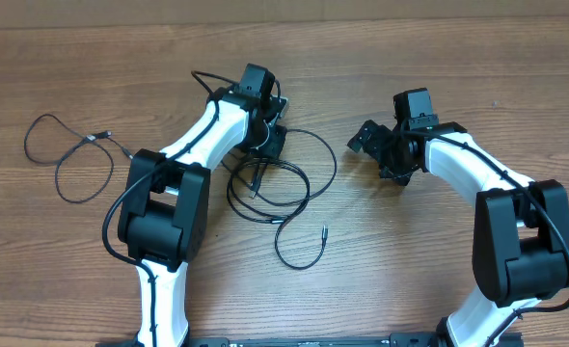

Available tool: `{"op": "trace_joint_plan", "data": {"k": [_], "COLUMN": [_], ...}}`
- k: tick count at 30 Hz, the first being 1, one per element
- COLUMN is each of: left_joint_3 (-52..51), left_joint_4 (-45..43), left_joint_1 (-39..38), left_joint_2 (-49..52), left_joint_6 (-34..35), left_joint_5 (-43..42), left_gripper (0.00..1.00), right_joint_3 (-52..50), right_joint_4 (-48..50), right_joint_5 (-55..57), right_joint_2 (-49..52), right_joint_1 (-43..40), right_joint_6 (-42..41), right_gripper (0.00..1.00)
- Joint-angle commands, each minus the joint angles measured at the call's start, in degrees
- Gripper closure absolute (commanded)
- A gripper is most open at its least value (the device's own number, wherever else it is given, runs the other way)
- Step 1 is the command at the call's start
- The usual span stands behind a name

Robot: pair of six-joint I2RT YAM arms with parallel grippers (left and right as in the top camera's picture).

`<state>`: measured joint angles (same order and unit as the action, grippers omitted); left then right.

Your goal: Untangle cables

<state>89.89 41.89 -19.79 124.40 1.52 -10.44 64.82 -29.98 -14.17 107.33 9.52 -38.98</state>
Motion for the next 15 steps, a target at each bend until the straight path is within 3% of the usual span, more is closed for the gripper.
{"op": "trace_joint_plan", "data": {"k": [1,3,5,8,11,15], "left_joint_3": [-2.54,-2.86,-2.84,-2.25,1.22,3.08], "left_joint_4": [-2.56,-3.02,-3.02,-1.88,4.61,9.97], "left_joint_1": [-0.15,-0.15,-0.15,-0.15,-0.15,-0.11], "left_joint_2": [0.96,0.96,0.96,0.9,-0.46,-8.26], "left_joint_6": [-0.2,-0.22,-0.17,-0.57,-2.43,-0.2], "left_joint_5": [1.22,2.19,2.05,1.86,1.86,0.31], "left_gripper": [0.68,0.75,0.94,0.95,0.96,0.96], "right_joint_3": [0.92,0.92,0.92,0.92,0.92,0.92], "right_joint_4": [-0.15,-0.15,-0.13,-0.13,-0.15,-0.13], "right_joint_5": [-0.04,-0.04,-0.04,-0.04,-0.04,-0.04], "right_joint_2": [0.07,0.07,0.07,0.07,0.07,0.07], "right_joint_1": [0.11,0.11,0.11,0.11,0.11,0.11], "right_joint_6": [-0.07,-0.07,-0.07,-0.07,-0.07,-0.07], "right_gripper": [0.0,0.0,0.0,0.0,0.0,0.0]}}
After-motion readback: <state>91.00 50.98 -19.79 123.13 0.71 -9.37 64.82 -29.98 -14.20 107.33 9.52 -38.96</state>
